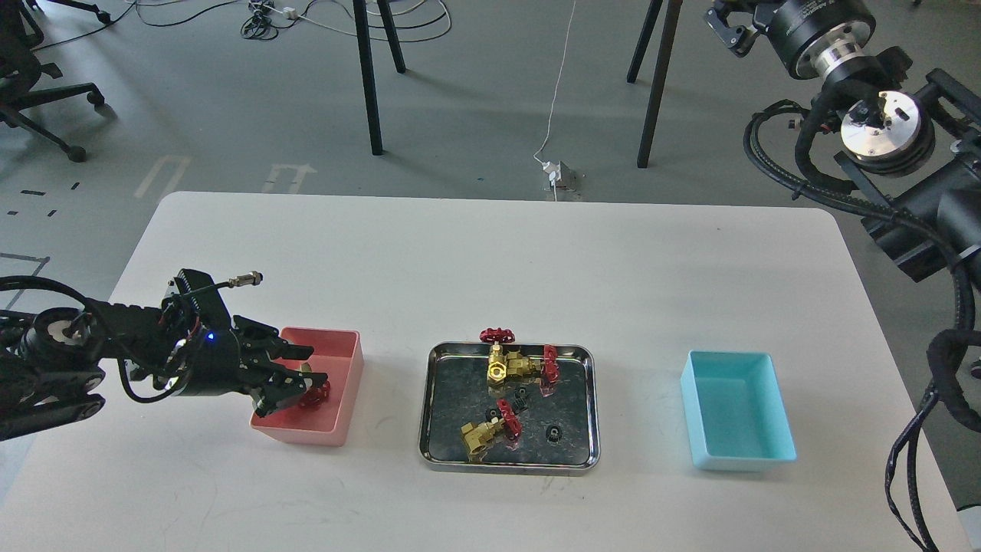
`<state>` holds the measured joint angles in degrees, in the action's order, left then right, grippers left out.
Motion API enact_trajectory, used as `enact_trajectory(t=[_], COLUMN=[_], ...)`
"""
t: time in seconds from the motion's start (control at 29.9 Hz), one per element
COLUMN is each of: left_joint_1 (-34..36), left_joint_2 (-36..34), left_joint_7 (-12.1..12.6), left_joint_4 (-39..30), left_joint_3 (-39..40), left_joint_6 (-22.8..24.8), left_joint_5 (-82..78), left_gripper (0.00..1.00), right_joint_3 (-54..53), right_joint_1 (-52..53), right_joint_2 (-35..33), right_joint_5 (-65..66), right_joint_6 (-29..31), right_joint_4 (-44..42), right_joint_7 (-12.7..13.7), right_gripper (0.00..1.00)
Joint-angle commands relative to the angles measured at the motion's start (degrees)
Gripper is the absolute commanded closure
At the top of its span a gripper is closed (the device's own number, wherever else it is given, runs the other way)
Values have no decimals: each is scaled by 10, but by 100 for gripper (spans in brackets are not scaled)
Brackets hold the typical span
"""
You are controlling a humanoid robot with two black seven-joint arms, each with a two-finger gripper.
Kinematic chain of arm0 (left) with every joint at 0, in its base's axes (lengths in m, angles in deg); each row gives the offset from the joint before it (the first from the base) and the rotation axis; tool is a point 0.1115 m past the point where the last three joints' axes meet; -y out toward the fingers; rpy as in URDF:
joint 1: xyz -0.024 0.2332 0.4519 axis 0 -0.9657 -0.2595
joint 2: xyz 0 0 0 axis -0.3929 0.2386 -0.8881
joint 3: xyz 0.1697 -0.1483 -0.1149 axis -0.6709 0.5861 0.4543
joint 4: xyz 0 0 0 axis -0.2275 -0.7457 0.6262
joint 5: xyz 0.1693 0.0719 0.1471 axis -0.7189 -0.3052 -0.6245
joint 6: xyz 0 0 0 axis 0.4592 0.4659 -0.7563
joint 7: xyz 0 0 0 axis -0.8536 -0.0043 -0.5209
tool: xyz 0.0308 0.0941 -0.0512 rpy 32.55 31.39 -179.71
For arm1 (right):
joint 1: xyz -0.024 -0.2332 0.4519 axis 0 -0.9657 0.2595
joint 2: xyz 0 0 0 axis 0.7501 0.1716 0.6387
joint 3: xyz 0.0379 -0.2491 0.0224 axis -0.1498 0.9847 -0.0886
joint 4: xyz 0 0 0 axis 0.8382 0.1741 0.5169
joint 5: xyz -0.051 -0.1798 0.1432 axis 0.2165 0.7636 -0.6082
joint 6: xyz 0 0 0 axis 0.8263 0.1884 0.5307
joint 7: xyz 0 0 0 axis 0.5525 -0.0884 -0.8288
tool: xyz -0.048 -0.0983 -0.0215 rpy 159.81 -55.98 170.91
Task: Place valve in pink box and gear in blue box
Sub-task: 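Carry the valve with the left gripper into the pink box and release, then raise the left arm away and reach the right gripper toward the tray, then lower the right gripper onto a part in the tray near the blue box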
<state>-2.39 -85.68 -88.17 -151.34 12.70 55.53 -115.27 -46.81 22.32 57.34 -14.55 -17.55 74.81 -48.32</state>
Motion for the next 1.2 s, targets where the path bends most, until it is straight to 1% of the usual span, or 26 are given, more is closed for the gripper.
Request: enact_trajectory(t=[0.0, 0.07, 0.13, 0.23, 0.33, 0.43, 0.53, 0.6, 0.64, 0.7, 0.77, 0.87, 0.97, 1.0, 1.07, 1.1, 1.14, 1.17], left_joint_1=[2, 7, 19, 27, 21, 17, 17, 17, 16, 15, 15, 15, 11, 7, 3, 2, 0, -1], left_joint_2=[-11, -41, -76, -112, -129, -131, -130, -125, -122, -120, -112, -94, -84, -83, -84, -84, -84, -84], left_joint_7=[0, 0, 0, 0, 0, 0, 0, 0, 0, 0, 0, 0, 0, 0, 0, 0, 0, 0], left_joint_4=[-20, -40, -66, -113, -133, -135, -135, -134, -134, -134, -134, -134, -134, -134, -135, -135, -135, -135], left_joint_3=[26, 56, 111, 223, 353, 446, 501, 527, 538, 547, 548, 549, 548, 548, 549, 549, 549, 549], left_joint_6=[6, 16, 45, 130, 210, 271, 349, 405, 426, 426, 426, 426, 426, 426, 426, 426, 426, 426], left_joint_5=[2, 4, 17, 88, 216, 366, 558, 683, 742, 803, 811, 813, 813, 814, 814, 814, 814, 814], left_gripper=[13, 13, 12, 10, 7, 6, 6, 4, 3, 1, 1, 1, 1, 1, 1, 1, 1, 1], right_joint_3=[16, 56, 100, 174, 257, 358, 483, 563, 600, 658, 702, 748, 770, 778, 795, 798, 799, 799], right_joint_1=[-5, -4, 1, 12, 49, 87, 147, 195, 220, 258, 276, 281, 281, 279, 274, 271, 265, 258], right_joint_2=[-3, -9, -35, -79, -88, -89, -80, -66, -45, 5, 56, 122, 173, 184, 196, 196, 196, 196], right_joint_5=[15, 75, 171, 352, 543, 689, 807, 837, 841, 843, 845, 856, 858, 858, 859, 858, 858, 858], right_joint_6=[1, 1, 2, 2, 12, 44, 55, 58, 65, 90, 109, 112, 113, 112, 111, 110, 110, 110], right_joint_4=[10, 31, 71, 129, 157, 200, 279, 326, 342, 354, 354, 348, 349, 348, 334, 319, 303, 291], right_joint_7=[2, 3, 10, 26, 26, 27, 27, 26, 26, 26, 26, 25, 25, 25, 25, 25, 25, 25], right_gripper=[0, 0, 0, 0, 0, 0, 0, 0, 0, 0, 0, 0, 4, 7, 25, 31, 36, 38])
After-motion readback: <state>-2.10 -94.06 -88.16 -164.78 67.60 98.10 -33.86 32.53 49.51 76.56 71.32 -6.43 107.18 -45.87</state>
